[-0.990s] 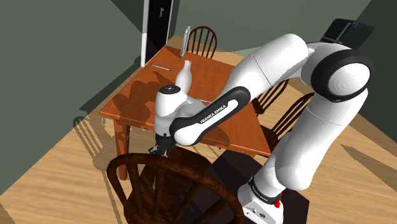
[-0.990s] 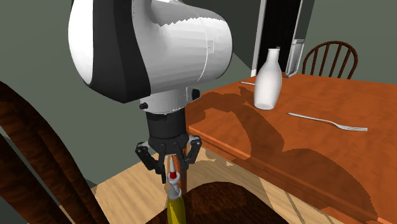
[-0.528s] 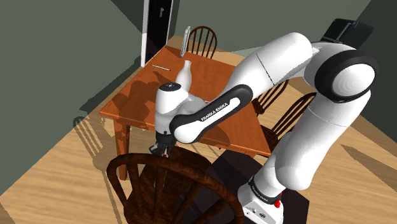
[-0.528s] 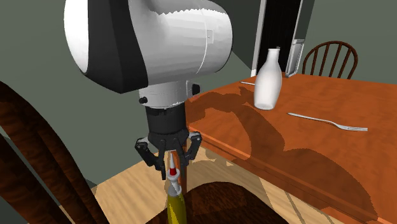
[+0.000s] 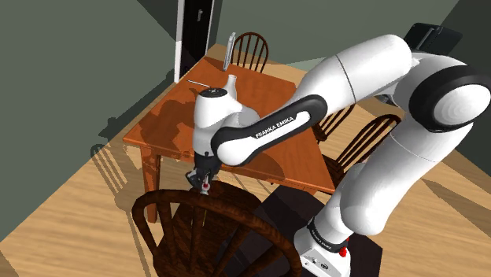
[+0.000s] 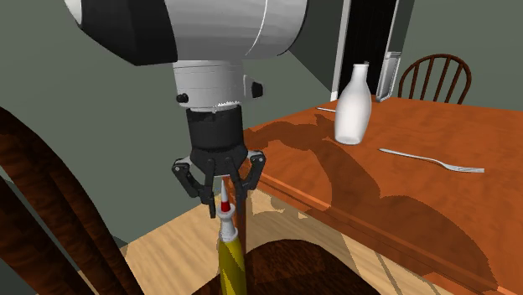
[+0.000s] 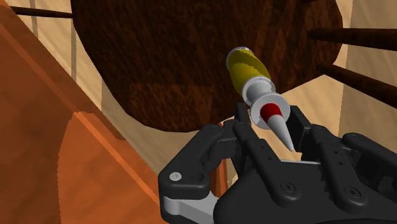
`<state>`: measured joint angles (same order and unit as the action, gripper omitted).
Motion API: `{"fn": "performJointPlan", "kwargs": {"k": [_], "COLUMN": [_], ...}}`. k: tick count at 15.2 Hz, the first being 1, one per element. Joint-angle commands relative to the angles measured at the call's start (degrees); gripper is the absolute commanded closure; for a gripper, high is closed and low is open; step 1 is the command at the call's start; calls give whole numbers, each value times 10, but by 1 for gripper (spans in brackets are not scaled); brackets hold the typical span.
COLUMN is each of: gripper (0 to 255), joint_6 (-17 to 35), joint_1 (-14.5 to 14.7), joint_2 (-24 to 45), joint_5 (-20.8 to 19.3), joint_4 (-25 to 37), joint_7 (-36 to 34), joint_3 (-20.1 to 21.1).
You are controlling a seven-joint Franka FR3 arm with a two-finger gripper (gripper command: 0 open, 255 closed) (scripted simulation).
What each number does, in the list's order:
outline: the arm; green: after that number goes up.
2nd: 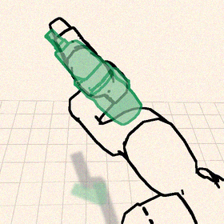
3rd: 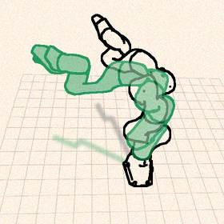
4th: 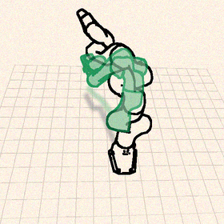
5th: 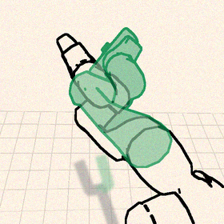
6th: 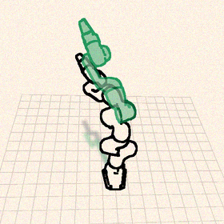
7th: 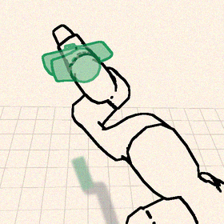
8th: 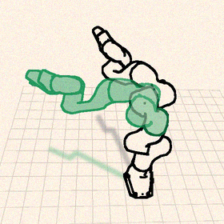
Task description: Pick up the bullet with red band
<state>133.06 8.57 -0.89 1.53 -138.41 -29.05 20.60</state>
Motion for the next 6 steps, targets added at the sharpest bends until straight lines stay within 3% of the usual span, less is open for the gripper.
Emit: {"fn": "performJointPlan", "kwargs": {"k": [1,6], "gripper": [255,255], "joint_6": [-16,-41], "joint_1": [0,0], "joint_2": [-12,-30], "joint_5": [5,12], "joint_4": [4,13], "joint_7": [4,10], "joint_3": [-1,-2]}}
